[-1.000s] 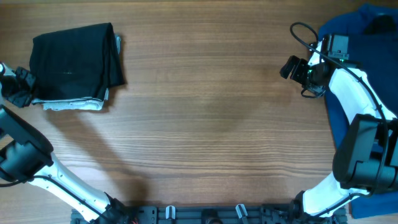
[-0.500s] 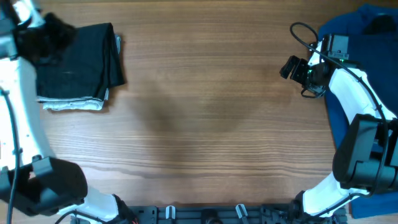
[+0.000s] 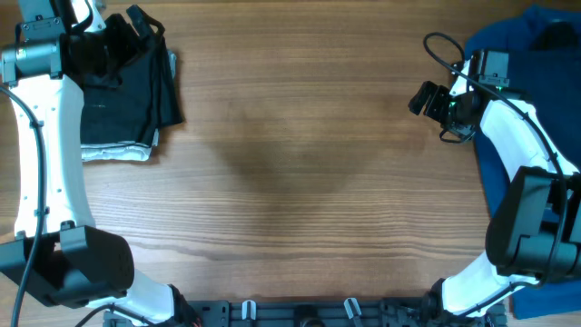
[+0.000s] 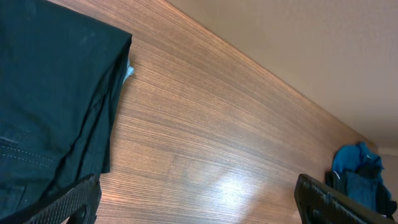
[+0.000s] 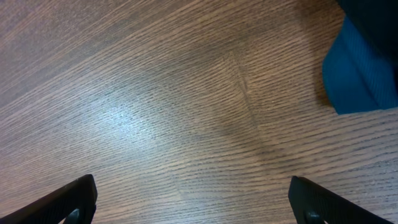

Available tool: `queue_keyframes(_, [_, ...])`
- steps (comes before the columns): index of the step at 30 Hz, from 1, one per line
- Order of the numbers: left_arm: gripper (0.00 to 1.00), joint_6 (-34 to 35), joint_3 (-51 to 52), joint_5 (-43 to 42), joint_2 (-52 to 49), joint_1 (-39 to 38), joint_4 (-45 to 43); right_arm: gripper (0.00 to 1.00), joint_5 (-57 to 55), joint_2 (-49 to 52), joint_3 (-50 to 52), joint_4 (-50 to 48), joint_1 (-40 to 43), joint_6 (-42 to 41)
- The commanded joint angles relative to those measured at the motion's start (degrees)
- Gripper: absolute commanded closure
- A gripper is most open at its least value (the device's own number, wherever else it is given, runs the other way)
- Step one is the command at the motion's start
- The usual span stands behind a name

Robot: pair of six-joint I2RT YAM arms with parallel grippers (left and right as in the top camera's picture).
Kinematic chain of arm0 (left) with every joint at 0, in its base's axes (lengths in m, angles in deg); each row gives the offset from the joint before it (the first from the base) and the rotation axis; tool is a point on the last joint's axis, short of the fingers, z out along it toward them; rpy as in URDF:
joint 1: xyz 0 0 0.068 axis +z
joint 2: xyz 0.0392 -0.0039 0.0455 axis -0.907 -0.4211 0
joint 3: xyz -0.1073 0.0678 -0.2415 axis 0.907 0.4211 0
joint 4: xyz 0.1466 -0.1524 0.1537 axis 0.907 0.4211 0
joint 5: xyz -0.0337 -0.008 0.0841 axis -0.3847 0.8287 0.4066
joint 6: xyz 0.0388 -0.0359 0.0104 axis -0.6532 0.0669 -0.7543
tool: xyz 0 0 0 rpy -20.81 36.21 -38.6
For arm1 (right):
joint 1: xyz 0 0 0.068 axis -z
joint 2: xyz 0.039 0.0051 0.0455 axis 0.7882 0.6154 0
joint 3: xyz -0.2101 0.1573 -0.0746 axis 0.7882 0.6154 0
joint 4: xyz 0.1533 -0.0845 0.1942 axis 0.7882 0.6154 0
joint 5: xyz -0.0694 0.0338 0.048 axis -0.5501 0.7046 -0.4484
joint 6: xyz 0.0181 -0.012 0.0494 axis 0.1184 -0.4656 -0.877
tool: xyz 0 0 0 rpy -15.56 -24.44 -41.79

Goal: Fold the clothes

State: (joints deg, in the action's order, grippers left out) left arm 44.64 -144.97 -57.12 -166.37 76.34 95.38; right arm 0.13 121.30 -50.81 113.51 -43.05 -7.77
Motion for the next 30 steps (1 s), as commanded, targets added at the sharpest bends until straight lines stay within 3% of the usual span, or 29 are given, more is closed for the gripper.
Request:
queue_keyframes(1, [0.0,-0.11,0.17,0.52,-0.26,-0.11,0.09,0.0,-1.05,-3.32,0.37,-0.24,-0.26,0.61])
queue_keyframes(6, [0.0,-0.11,0.17,0.52,-0.26,-0.11,0.07,0.0,-1.03,-18.91,0.37,-0.22,-2.45,0.59])
queue_keyframes(14, [0.0,-0.11,0.17,0.52,-0.26,-0.11,0.07,0.0,-1.03,-52.02,0.37,-0.17,-3.61,0.59])
queue_keyframes(18, [0.0,-0.11,0.17,0.52,-0.26,-0.11,0.07,0.0,-1.14,-66.34,0.39,0.87,-8.57,0.76])
queue_keyframes(26, [0.0,-0.11,0.17,0.52,-0.26,-0.11,0.07,0.01,-2.45,-85.13,3.21,10.82,-12.35,0.79])
queue_keyframes(30, [0.0,-0.11,0.17,0.52,-0.26,-0.11,0.07,0.0,-4.15,-92.67,9.4,10.54,-12.35,0.79])
